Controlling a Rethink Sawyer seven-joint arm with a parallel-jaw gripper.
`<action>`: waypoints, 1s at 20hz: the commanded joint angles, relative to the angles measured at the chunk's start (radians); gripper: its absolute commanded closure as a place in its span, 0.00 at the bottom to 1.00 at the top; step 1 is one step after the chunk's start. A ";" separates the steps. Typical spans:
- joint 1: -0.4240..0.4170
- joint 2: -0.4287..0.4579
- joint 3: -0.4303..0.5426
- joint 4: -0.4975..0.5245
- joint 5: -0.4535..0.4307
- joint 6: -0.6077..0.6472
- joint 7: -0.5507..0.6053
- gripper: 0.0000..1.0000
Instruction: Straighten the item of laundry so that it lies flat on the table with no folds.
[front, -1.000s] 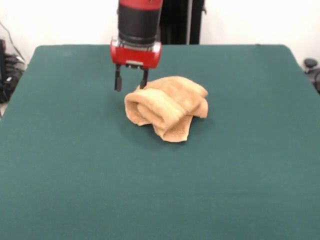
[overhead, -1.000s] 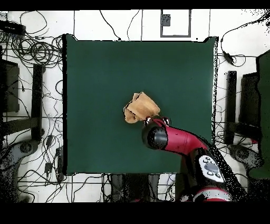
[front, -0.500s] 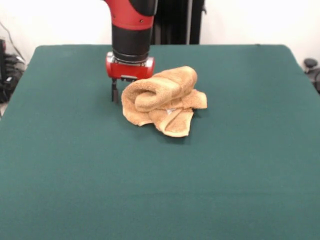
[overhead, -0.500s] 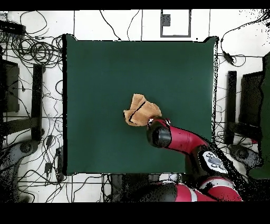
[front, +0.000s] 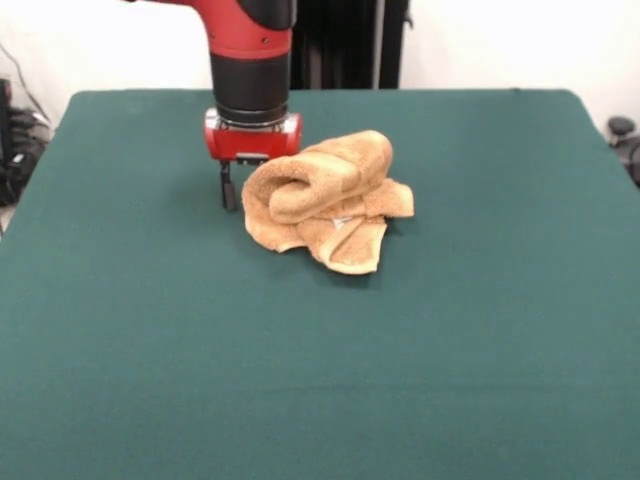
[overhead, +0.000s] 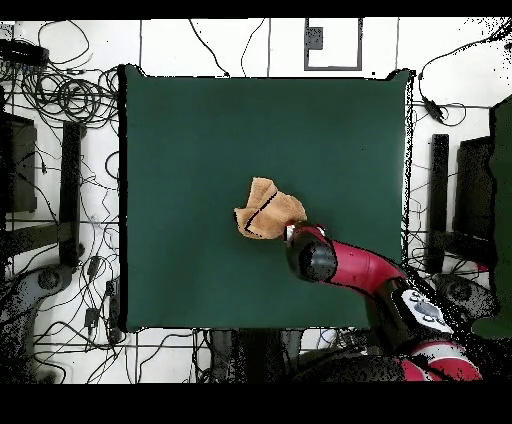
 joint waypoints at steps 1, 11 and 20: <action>-0.091 0.311 0.223 -0.149 -0.046 -0.078 0.058 0.00; -0.200 0.359 0.359 -0.148 -0.066 0.004 0.025 0.00; -0.291 0.419 0.453 -0.157 -0.105 0.064 -0.052 0.00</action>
